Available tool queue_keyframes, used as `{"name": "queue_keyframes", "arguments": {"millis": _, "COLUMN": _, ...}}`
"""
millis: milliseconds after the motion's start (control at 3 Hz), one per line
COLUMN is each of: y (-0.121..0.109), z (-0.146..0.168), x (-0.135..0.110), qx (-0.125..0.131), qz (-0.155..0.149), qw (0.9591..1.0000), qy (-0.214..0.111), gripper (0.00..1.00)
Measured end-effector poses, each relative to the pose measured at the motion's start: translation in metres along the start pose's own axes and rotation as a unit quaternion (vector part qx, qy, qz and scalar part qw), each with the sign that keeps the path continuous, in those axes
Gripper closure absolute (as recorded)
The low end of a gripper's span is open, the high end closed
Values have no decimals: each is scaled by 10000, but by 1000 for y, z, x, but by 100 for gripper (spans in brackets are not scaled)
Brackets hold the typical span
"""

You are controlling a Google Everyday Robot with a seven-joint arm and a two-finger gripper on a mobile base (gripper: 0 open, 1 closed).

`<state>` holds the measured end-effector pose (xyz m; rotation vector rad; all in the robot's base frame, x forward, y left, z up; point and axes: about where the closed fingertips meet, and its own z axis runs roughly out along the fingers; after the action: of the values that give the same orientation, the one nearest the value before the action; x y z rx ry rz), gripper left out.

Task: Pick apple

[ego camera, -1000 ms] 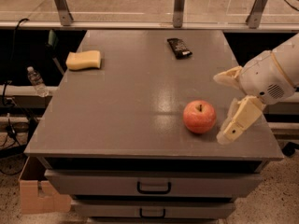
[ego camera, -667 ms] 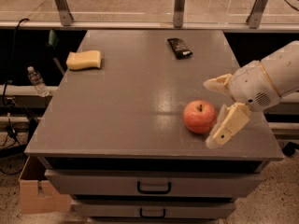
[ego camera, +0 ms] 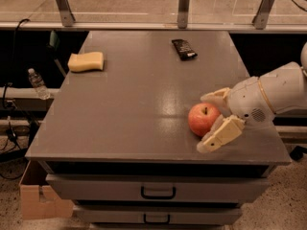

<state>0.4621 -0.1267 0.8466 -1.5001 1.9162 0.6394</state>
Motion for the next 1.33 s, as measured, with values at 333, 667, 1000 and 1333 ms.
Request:
{"name": "queue_keyframes", "arguments": {"millis": 333, "y": -6, "z": 0, "x": 2, "qx": 72, "qz": 75, "qw": 9999, "qy": -121, "gripper": 40}}
{"name": "queue_keyframes", "arguments": {"millis": 667, "y": -10, "z": -7, "x": -10, "qx": 55, "qz": 103, "qw": 9993, "qy": -351, "gripper": 64}}
{"name": "queue_keyframes", "arguments": {"millis": 1000, "y": -14, "z": -21, "x": -32, "qx": -36, "qz": 103, "qw": 9971, "qy": -752, "gripper": 87}}
{"name": "queue_keyframes", "arguments": {"millis": 1333, "y": -14, "z": -45, "x": -65, "qx": -168, "qz": 5, "qw": 9901, "qy": -1391, "gripper": 100}}
